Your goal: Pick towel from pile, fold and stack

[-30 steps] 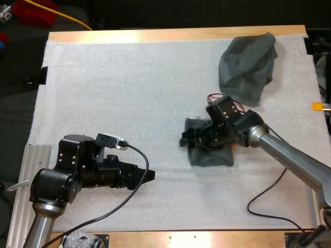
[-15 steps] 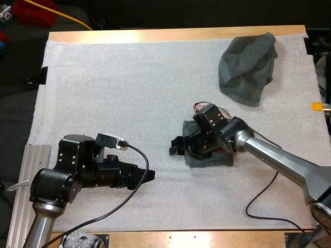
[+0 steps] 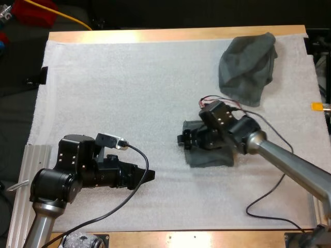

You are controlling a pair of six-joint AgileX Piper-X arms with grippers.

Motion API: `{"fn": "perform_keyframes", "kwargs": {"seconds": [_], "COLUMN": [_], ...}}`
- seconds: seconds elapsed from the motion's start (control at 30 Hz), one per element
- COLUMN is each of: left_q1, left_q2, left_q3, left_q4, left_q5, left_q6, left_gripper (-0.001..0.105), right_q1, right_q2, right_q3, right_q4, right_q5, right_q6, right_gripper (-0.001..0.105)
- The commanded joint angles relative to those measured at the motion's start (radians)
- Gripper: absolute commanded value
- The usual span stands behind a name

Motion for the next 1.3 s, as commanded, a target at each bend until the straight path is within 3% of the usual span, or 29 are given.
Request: {"fn": "perform_keyframes", "kwargs": {"seconds": [0.0, 0.23, 0.47, 0.67, 0.97, 1.27], "left_q1": [-0.002, -0.002, -0.002, -0.002, -0.002, -0.011], "left_q2": [-0.005, -0.005, -0.005, 0.009, 0.184, 0.351], "left_q3": [-0.005, -0.005, -0.005, 0.0, 0.003, 0.003], "left_q4": [-0.02, -0.075, -0.142, -0.21, -0.252, -0.371], "left_q5": [0.013, 0.013, 0.013, -0.041, -0.024, 0.007], "left_q6": [0.004, 0.004, -0.014, -0.077, -0.093, -0.172], "left_gripper": [0.07, 0.07, 0.07, 0.07, 0.07, 0.07], "right_q1": [0.0, 0.0, 0.0, 0.0, 0.0, 0.0], "right_q2": [-0.027, -0.147, -0.236, -0.308, -0.415, -0.445], "right_q3": [-0.005, -0.005, -0.005, -0.005, -0.005, -0.005], "right_q4": [0.043, 0.178, 0.257, 0.297, 0.329, 0.363], "right_q5": [0.029, 0.115, 0.122, 0.108, 0.108, 0.108], "right_q6": [-0.027, -0.088, -0.102, -0.105, -0.105, -0.105], "right_gripper": [0.071, 0.072, 0.072, 0.072, 0.072, 0.072]}}
